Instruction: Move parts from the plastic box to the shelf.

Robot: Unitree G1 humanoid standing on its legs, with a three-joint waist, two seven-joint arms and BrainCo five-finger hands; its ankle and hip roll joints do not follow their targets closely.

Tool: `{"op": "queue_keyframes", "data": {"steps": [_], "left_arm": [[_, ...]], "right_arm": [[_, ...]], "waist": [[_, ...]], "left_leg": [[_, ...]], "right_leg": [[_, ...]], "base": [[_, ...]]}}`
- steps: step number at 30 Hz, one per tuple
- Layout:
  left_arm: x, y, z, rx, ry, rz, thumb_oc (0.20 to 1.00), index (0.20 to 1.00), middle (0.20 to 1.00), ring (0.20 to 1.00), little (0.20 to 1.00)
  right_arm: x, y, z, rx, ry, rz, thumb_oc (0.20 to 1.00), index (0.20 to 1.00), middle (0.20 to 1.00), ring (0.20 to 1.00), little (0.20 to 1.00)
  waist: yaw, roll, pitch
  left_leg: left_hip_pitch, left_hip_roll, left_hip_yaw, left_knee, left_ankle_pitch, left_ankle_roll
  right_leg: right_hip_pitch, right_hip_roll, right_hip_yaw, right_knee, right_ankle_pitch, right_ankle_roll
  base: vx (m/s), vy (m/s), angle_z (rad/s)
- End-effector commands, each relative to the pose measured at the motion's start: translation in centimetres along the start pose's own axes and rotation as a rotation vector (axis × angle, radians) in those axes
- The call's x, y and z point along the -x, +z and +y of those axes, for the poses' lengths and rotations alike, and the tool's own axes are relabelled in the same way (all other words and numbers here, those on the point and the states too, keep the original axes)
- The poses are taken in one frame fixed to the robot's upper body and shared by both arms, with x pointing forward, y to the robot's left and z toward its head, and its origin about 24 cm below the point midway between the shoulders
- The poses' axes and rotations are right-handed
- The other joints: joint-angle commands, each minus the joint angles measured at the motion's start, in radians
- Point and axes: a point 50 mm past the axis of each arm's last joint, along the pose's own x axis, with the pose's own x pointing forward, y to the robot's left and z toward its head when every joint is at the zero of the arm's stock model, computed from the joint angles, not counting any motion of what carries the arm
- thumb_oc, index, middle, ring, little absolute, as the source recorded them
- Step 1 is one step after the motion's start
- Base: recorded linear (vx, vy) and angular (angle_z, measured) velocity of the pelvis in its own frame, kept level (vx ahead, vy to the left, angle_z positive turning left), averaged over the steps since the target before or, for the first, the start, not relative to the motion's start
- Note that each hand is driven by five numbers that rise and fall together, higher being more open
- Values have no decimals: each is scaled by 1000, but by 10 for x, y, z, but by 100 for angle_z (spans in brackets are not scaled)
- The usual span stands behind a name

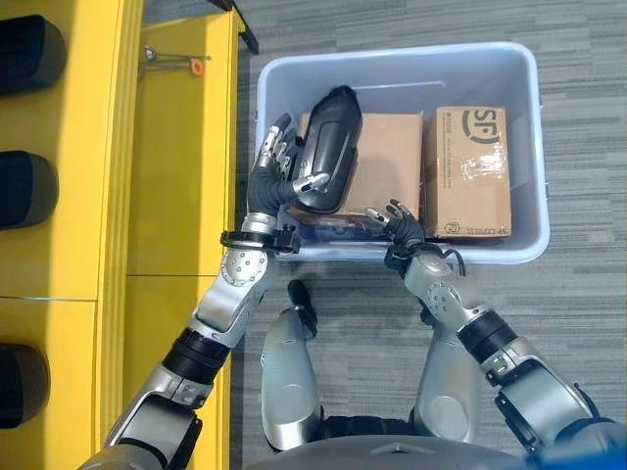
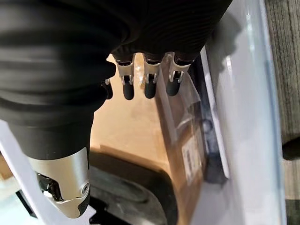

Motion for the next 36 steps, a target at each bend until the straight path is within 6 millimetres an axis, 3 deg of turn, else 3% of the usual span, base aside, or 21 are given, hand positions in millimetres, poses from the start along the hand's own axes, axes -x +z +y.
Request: {"op": "queue_keyframes", "data": {"steps": [1,14,20,26,36], "left_arm": [[-4,40,-14,41,-59,-215,1000,1000,1000,1000,1000],[-17,65,-26,97,-93,-304,1000,1000,1000,1000,1000],[-21,69,-28,95,-88,-316,1000,1000,1000,1000,1000],[-23,68,-27,74,-71,-315,1000,1000,1000,1000,1000],[-25,67,-24,88,-37,-331,1000,1000,1000,1000,1000]], "right_arm": [[2,24,31,-83,61,-119,1000,1000,1000,1000,1000],[1,78,49,6,150,-336,1000,1000,1000,1000,1000],[7,93,62,34,177,-397,1000,1000,1000,1000,1000],[5,94,69,-9,197,-347,1000,1000,1000,1000,1000],[-5,85,59,-14,95,-281,1000,1000,1000,1000,1000]], "waist": [[7,18,-32],[27,30,-32],[39,31,-32],[54,37,-32],[80,43,-32]], "left_leg": [[-79,-21,15,-64,40,37],[-190,-31,-2,-43,50,41],[-226,-36,-9,-37,51,44],[-267,-41,-17,-29,56,46],[-351,-48,-36,-18,66,48]], "right_leg": [[11,7,24,115,-174,58],[-86,9,12,179,-193,49],[-118,11,1,203,-201,45],[-154,9,-10,230,-208,39],[-217,5,-31,262,-217,33]], "base": [[-68,16,2],[-8,15,6],[8,10,5],[-2,33,7],[-14,46,10]]}}
